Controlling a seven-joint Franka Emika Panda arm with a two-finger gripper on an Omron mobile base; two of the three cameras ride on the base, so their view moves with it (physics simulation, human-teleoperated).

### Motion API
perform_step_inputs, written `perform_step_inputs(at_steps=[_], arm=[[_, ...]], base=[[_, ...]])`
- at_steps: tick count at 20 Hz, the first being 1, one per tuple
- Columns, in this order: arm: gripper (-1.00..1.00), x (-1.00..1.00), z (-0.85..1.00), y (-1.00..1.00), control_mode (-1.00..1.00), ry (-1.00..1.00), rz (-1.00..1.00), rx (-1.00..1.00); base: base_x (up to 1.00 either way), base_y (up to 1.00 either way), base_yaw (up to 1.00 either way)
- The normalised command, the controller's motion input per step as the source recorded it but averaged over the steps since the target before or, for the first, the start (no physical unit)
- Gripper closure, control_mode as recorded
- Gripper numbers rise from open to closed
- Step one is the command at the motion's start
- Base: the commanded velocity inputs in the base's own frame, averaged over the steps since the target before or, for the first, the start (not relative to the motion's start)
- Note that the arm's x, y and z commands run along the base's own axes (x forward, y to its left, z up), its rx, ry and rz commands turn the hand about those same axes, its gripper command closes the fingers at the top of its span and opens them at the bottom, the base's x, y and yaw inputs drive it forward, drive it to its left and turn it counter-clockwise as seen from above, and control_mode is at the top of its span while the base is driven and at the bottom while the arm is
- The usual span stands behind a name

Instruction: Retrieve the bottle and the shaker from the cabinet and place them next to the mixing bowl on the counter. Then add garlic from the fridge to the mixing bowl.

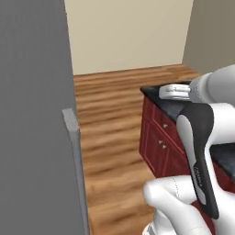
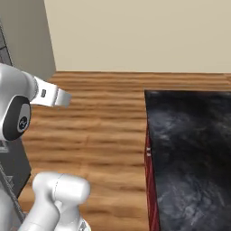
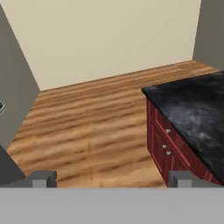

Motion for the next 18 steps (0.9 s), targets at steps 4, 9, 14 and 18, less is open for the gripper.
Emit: perform_step_inputs(at_steps=[4,9,14,18], arm=[[-1.0,0.0,0.0,0.0,1.0,0.0,0.0,0.0],[-1.0,0.0,0.0,0.0,1.0,0.0,0.0,0.0],[-1.0,0.0,0.0,0.0,1.0,0.0,0.0,0.0],[-1.0,0.0,0.0,0.0,1.0,0.0,0.0,0.0]], base=[[0.87,-0.52,0.39],[0.39,-0.71,0.68],[0.28,-0.71,0.77],[0.8,-0.8,0.5]])
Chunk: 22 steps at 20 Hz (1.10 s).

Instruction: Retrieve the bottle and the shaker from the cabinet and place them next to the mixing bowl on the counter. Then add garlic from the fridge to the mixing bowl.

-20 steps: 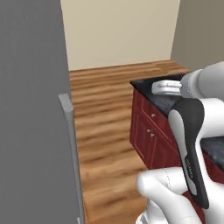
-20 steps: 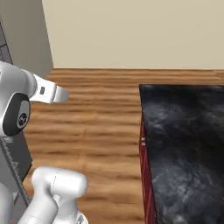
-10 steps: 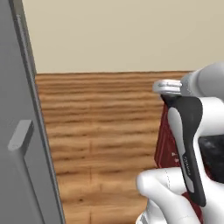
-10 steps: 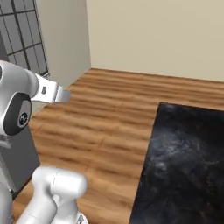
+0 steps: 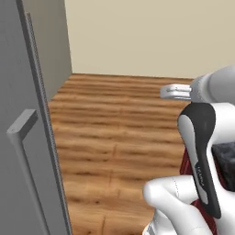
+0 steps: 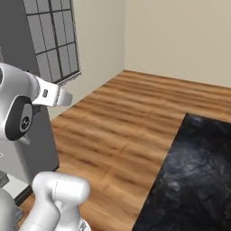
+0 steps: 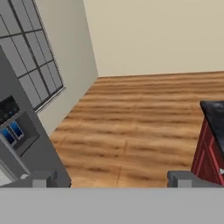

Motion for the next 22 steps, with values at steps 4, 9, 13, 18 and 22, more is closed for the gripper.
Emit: perform_step_inputs(at_steps=[4,9,13,18,22], arm=[[-1.0,0.0,0.0,0.0,1.0,0.0,0.0,0.0],[-1.0,0.0,0.0,0.0,1.0,0.0,0.0,0.0],[-1.0,0.0,0.0,0.0,1.0,0.0,0.0,0.0],[-1.0,0.0,0.0,0.0,1.0,0.0,0.0,0.0],[-1.0,0.0,0.0,0.0,1.0,0.0,0.0,0.0]], base=[[1.0,-0.65,0.04],[1.0,-0.25,-0.23],[0.84,0.52,-0.29],[1.0,0.54,-0.08],[1.0,-0.01,0.46]])
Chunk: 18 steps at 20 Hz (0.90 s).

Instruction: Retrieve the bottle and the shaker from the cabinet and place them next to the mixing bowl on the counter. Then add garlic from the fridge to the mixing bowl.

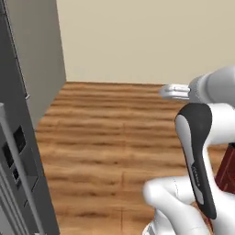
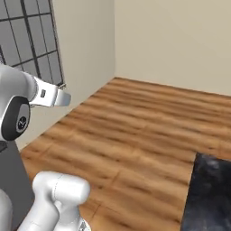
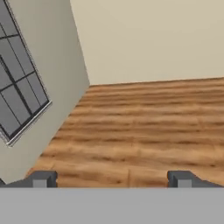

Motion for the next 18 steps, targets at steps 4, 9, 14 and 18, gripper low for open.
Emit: perform_step_inputs(at_steps=[4,9,14,18], arm=[[-1.0,0.0,0.0,0.0,1.0,0.0,0.0,0.0],[-1.0,0.0,0.0,0.0,1.0,0.0,0.0,0.0],[-1.0,0.0,0.0,0.0,1.0,0.0,0.0,0.0],[-1.0,0.0,0.0,0.0,1.0,0.0,0.0,0.0]], base=[[0.8,0.0,0.9],[0.42,0.0,1.0],[0.46,0.0,0.87],[0.33,-0.01,0.67]])
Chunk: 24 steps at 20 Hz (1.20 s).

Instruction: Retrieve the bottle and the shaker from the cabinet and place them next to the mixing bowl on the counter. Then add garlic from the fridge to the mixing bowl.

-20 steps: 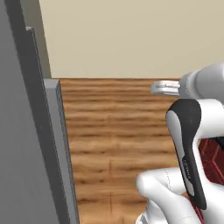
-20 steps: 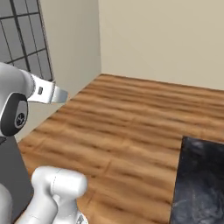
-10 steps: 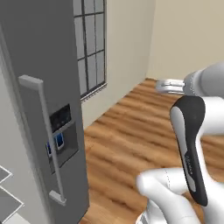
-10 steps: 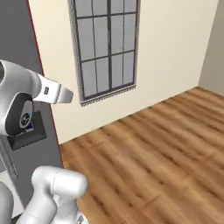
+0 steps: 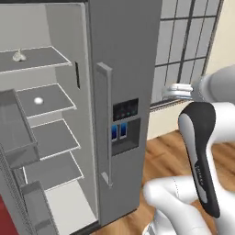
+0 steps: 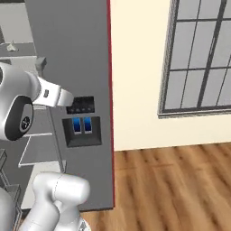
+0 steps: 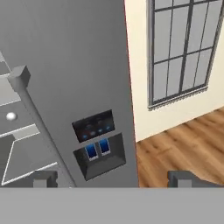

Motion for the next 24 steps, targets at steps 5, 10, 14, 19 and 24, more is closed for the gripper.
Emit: perform_step_inputs(at_steps=[5,10,14,19,24], arm=[[-1.0,0.0,0.0,0.0,1.0,0.0,0.0,0.0],[-1.0,0.0,0.0,0.0,1.0,0.0,0.0,0.0],[-1.0,0.0,0.0,0.0,1.0,0.0,0.0,0.0],[-1.0,0.0,0.0,0.0,1.0,0.0,0.0,0.0],[-1.0,0.0,0.0,0.0,1.0,0.0,0.0,0.0]], base=[[0.19,-0.03,0.48],[0.39,0.43,0.39],[0.84,0.83,0.33],[0.37,0.34,0.21],[0.04,0.1,0.15]])
